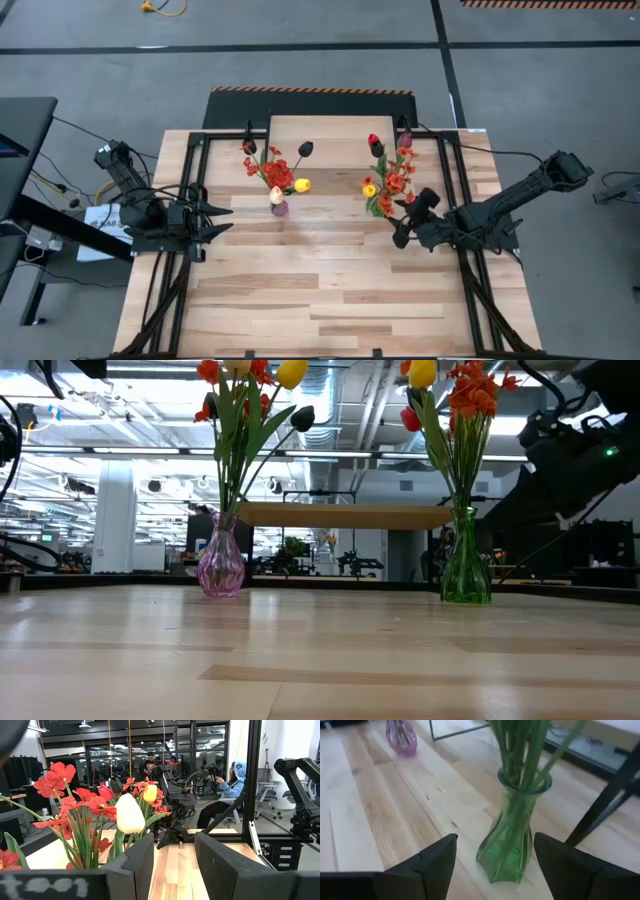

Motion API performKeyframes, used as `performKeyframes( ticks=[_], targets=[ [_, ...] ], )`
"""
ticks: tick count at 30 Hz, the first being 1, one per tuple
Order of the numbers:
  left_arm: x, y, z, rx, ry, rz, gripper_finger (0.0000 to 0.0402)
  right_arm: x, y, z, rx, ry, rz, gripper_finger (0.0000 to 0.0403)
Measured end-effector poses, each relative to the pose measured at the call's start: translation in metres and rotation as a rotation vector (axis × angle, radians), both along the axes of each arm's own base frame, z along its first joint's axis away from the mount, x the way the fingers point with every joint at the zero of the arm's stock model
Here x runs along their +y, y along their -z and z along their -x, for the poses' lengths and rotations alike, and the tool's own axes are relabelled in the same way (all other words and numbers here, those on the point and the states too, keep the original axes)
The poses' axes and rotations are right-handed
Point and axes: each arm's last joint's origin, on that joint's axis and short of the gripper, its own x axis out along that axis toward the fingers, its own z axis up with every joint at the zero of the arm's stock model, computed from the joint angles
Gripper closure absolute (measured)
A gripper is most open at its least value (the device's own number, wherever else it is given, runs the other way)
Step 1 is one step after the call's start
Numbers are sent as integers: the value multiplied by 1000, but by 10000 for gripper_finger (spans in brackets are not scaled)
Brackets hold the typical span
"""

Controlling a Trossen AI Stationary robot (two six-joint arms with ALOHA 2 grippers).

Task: Pick and place flowers into a vace then onto a shelf
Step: Put the green vase on the shelf

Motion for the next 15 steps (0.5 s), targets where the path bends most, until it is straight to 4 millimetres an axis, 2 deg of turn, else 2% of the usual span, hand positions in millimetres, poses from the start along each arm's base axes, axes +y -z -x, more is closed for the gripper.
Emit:
performKeyframes(
  ticks=[7, 15],
  targets=[
    [0, 0, 0, 0, 0, 0, 268, 0, -1, -1, 40, -53, 78, 143],
    [0, 0, 0, 0, 0, 0, 268, -9, -2, -4, 24, 15, 75, 142]
  ],
)
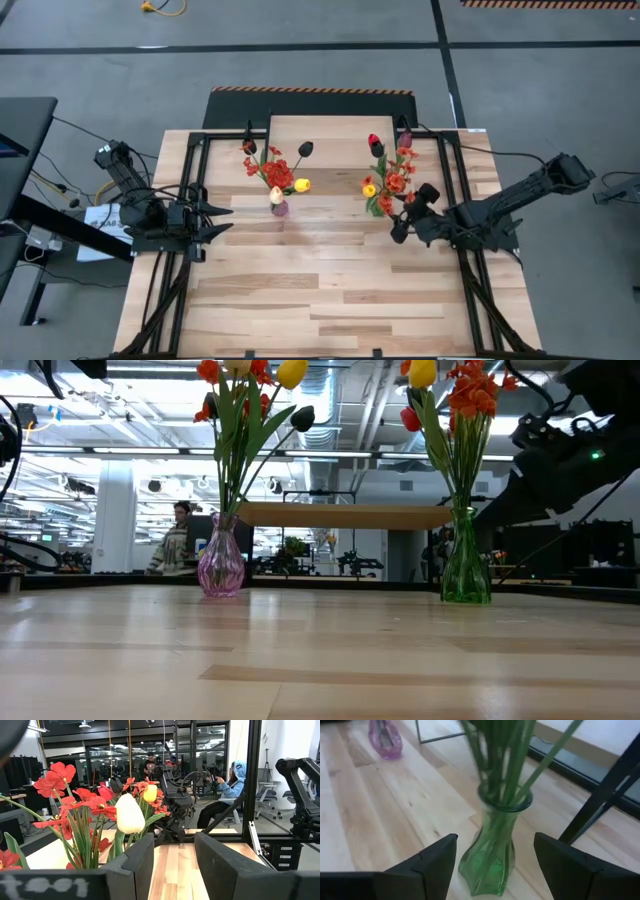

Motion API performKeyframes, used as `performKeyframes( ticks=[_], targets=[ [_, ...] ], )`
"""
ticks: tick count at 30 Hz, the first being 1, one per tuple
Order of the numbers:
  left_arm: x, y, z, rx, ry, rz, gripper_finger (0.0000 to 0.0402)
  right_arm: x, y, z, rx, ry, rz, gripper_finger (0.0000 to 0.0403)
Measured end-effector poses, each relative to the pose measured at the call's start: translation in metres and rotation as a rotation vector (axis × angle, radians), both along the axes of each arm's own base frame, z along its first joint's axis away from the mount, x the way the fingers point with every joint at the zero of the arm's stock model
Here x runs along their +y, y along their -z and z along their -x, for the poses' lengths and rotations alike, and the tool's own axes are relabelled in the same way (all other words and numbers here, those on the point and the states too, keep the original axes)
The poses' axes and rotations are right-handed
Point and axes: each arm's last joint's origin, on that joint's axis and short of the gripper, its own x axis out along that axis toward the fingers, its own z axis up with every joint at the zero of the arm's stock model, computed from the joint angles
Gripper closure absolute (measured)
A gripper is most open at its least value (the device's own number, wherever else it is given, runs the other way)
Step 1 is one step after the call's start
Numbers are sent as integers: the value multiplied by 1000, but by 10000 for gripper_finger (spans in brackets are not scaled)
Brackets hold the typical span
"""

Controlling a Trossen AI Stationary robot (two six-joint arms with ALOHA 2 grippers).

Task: Pick and place flowers into a vace then onto a shelf
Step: Put the green vase on the shelf

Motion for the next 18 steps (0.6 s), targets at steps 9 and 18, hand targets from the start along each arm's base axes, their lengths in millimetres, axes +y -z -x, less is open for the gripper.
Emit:
performKeyframes(
  ticks=[9, 18],
  targets=[
    [0, 0, 0, 0, 0, 0, 268, -13, 1, -4, 11, 32, -57, 142],
    [0, 0, 0, 0, 0, 0, 268, -19, -5, -11, -21, -11, -43, 142]
  ],
)
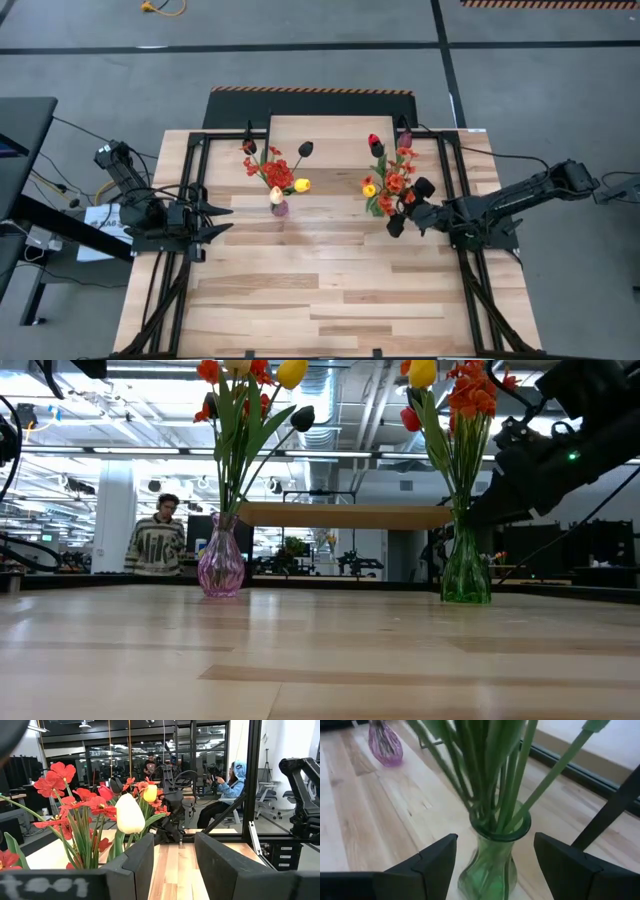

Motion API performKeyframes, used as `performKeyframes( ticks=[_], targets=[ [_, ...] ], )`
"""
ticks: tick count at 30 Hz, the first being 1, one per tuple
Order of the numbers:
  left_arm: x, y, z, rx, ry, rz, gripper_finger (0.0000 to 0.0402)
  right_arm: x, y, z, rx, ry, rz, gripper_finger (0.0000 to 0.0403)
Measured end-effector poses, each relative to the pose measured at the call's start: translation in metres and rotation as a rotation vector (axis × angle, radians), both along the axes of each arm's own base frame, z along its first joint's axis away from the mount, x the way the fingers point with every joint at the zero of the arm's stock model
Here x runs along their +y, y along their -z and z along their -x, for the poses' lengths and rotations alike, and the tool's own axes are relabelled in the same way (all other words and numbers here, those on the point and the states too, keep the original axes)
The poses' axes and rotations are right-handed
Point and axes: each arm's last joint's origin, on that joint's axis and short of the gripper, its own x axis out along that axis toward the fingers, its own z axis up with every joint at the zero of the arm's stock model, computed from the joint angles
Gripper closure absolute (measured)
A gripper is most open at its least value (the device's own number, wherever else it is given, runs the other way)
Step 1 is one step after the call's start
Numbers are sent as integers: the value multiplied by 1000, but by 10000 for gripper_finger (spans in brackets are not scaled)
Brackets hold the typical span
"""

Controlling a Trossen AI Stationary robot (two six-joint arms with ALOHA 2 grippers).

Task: Pick and place flowers into a vace then onto a shelf
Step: Put the green vase on the shelf

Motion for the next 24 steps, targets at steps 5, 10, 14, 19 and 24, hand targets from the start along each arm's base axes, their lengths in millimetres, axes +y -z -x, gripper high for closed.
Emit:
performKeyframes(
  ticks=[5, 10, 14, 19, 24],
  targets=[
    [0, 0, 0, 0, 0, 0, 268, -6, 0, -1, 7, 8, -14, 142],
    [0, 0, 0, 0, 0, 0, 268, -10, 2, -2, 20, 18, -11, 143],
    [0, 0, 0, 0, 0, 0, 268, -11, 4, -5, 21, 25, -8, 143],
    [0, 0, 0, 0, 0, 0, 268, -11, 9, -12, 30, 16, 7, 143],
    [0, 0, 0, 0, 0, 0, 268, -11, 15, -17, 44, 19, 15, 143]
  ],
)
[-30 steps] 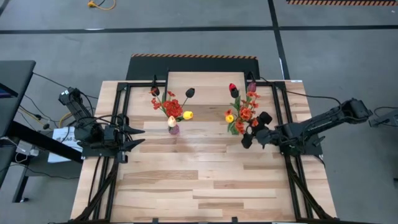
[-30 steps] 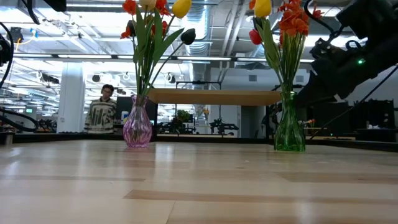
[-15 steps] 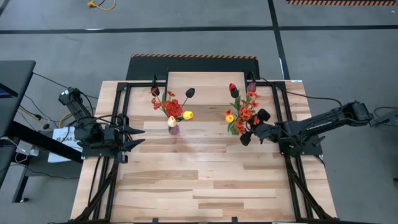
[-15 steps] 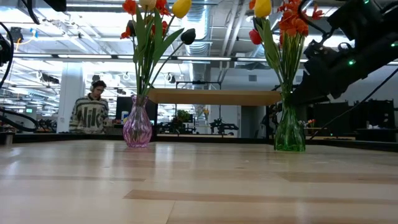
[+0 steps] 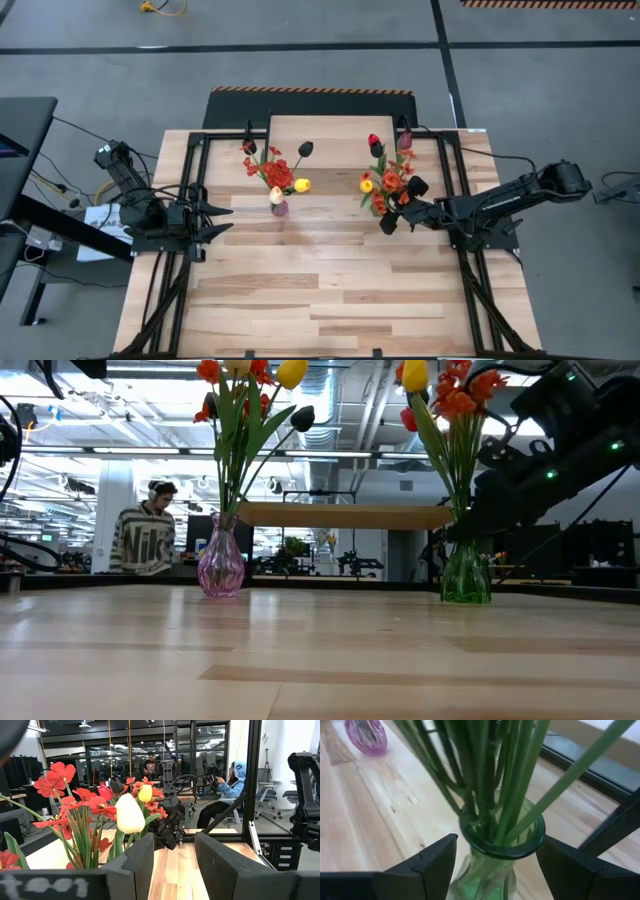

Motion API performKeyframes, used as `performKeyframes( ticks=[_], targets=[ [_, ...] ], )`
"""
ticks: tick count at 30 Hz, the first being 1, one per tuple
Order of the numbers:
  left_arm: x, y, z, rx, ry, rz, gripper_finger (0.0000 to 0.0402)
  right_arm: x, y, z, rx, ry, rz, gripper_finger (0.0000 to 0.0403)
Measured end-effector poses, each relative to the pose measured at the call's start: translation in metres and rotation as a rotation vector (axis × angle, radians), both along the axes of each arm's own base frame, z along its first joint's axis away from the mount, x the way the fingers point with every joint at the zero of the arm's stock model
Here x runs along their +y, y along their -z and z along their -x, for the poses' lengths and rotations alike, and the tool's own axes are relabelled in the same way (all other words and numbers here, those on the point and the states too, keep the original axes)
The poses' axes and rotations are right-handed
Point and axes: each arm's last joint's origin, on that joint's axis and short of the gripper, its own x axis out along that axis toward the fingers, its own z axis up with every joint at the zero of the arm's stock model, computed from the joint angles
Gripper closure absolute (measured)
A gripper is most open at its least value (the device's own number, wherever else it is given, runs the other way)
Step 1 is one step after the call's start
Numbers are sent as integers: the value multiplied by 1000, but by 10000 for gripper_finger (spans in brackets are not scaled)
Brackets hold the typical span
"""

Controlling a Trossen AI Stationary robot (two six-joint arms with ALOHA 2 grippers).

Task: Pick and place flowers into a vace then onto a shelf
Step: Put the green vase on the shelf

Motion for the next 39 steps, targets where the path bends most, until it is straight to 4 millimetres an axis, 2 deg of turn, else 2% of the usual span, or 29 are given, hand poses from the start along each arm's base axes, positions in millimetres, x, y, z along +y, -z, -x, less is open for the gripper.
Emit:
performKeyframes(
  ticks=[14, 18, 31, 35, 39],
  targets=[
    [0, 1, 0, 10, 1, -7, 268, -7, 1, -3, -20, 38, 0, 148],
    [0, 2, 0, 11, 1, -3, 268, -7, 1, -3, -21, 38, 0, 171],
    [0, 3, 0, 18, 3, -3, 268, -6, 1, -3, -23, 36, -3, 288],
    [0, 3, 0, 19, 3, -2, 268, -6, 1, -4, -25, 37, -4, 296],
    [0, 3, 0, 19, 3, -2, 268, -6, 1, -3, -23, 40, -8, 276]
  ],
)
